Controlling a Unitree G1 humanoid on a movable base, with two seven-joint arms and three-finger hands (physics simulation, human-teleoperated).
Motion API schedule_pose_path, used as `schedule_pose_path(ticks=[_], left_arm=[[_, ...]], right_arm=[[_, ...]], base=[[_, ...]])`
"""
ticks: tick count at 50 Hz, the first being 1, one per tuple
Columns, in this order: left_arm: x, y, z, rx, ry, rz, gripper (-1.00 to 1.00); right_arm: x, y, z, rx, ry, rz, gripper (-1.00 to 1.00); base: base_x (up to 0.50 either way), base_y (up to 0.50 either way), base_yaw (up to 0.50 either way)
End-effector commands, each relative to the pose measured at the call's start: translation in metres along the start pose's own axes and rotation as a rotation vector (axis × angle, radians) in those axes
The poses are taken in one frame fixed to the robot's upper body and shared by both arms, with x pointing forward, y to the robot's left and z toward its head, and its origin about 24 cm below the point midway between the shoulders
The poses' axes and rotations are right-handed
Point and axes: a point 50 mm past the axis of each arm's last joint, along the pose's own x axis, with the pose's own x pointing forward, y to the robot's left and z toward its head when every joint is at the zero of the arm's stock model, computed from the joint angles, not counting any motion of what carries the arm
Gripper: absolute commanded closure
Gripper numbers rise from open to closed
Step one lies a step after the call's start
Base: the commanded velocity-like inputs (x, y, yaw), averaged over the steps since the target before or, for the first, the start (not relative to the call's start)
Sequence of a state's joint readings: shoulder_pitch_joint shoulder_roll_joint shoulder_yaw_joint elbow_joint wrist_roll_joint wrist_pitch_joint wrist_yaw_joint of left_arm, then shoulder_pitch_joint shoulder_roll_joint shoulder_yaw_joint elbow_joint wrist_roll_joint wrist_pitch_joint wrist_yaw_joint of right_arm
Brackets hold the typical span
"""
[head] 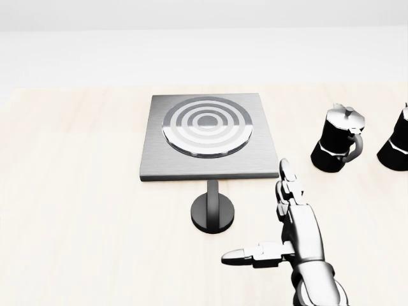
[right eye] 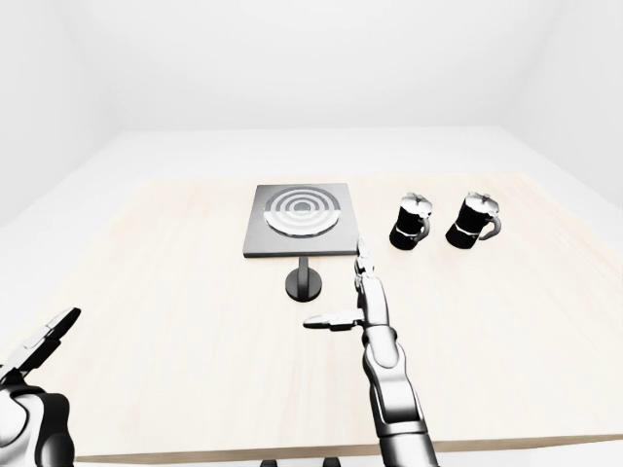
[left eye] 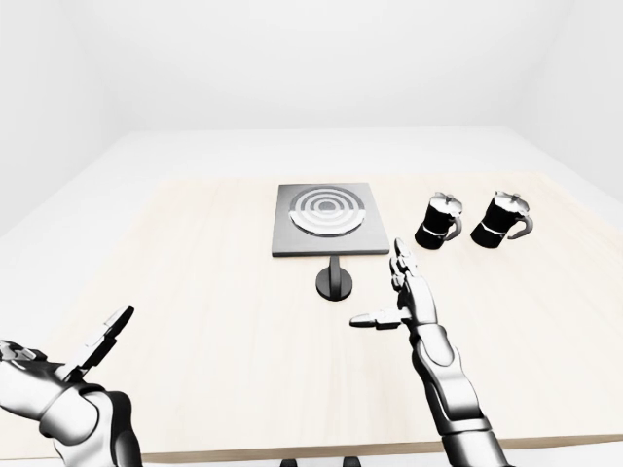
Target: Turn off the stove.
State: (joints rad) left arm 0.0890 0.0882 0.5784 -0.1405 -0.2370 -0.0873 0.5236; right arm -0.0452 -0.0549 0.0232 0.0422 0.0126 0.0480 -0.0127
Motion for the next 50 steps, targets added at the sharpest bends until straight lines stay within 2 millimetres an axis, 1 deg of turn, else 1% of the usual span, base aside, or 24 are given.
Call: schedule_pose_path(ticks=[1,14,18,23,33,35,41,43,50], left_arm=[[0.001,0.001,0.002,-0.005,-0.007,0.002,-1.0],[0.001,0.0,0.001,0.002,-0.004,-0.001,-1.0],[0.001,0.0,0.0,0.004,-0.002,-0.002,-1.0],[0.001,0.0,0.001,0.003,-0.006,-0.002,-1.0],[0.001,0.0,0.001,0.007,-0.006,-0.002,-1.0],[0.001,0.001,0.003,0.004,-0.016,-0.002,-1.0],[0.001,0.0,0.001,0.008,-0.008,-0.003,-1.0],[0.001,0.0,0.003,0.002,-0.016,-0.002,-1.0],[0.001,0.001,0.004,0.0,-0.018,0.0,-1.0]], right_arm=[[0.002,0.013,-0.002,-0.013,-0.002,0.052,-1.0],[0.006,0.021,-0.001,-0.025,-0.008,0.086,-1.0],[0.005,0.023,0.002,-0.028,-0.018,0.1,-1.0],[0.007,0.025,0.0,-0.026,-0.018,0.113,-1.0],[0.014,0.036,-0.007,-0.053,0.002,0.175,-1.0],[0.013,0.036,-0.007,-0.049,0.0,0.178,-1.0],[0.013,0.039,-0.005,-0.053,-0.002,0.192,-1.0],[0.013,0.041,-0.005,-0.054,-0.003,0.198,-1.0],[0.012,0.045,-0.01,-0.057,0.008,0.215,-1.0]], base=[[0.0,0.0,0.0],[0.0,0.0,0.0],[0.0,0.0,0.0],[0.0,0.0,0.0],[0.0,0.0,0.0],[0.0,0.0,0.0],[0.0,0.0,0.0],[0.0,0.0,0.0],[0.0,0.0,0.0]])
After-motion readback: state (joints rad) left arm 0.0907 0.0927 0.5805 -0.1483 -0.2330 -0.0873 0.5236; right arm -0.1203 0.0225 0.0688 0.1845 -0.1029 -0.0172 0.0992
